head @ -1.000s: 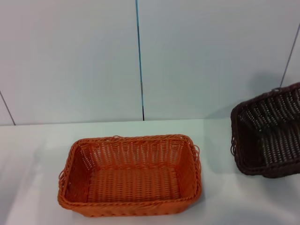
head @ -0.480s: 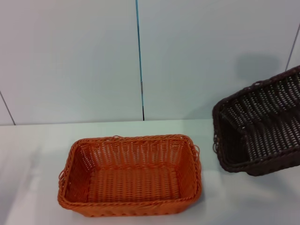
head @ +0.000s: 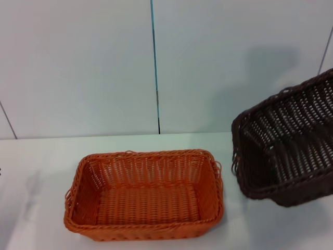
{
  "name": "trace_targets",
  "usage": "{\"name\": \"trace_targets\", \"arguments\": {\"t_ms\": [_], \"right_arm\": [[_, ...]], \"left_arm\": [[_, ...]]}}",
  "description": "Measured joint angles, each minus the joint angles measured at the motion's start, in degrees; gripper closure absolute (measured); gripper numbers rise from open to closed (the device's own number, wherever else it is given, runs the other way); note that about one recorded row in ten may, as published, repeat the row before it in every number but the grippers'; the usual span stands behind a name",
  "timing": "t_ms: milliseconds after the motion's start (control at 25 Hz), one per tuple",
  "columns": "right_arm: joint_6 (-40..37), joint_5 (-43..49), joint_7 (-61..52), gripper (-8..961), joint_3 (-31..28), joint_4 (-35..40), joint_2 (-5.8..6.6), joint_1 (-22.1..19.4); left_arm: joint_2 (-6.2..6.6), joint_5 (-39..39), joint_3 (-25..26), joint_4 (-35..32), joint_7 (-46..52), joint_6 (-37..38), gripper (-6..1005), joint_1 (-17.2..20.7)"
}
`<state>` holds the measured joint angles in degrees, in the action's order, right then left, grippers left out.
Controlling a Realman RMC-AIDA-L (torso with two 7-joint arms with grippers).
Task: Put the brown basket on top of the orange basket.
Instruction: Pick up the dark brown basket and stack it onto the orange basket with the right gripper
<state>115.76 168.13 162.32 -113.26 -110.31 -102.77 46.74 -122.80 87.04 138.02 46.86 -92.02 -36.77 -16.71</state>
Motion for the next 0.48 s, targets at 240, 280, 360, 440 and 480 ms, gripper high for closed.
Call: {"name": "trace_targets", "arguments": {"t_ms": [240,280,360,440,480], "right_arm": [[3.4,-0.1,-0.5,793,0.3,2.7,-1.34,3.5],[3.2,-0.1,-0.5,793,0.3,4.3,-1.61,4.4],[2.2,-0.1,-0.6,793,0.5,5.9,-2.14,5.9],[0.7,-0.1,-0.6,793,0.7,6.6,-2.9,7.4],[-0.1,-0.1,-0.6,793,0.7,6.9,-3.42,8.2]], "left_arm": [[0.28,1.8,-0.1,-1.0,0.0,0.6,78,-0.6],[0.28,1.8,-0.1,-1.1,0.0,0.7,78,-0.6],[0.29,1.8,-0.1,-1.2,0.0,0.7,78,-0.6],[0.3,1.8,-0.2,-1.4,0.0,0.7,78,-0.6],[0.34,1.8,-0.3,-1.6,0.0,0.7,78,-0.6]]}}
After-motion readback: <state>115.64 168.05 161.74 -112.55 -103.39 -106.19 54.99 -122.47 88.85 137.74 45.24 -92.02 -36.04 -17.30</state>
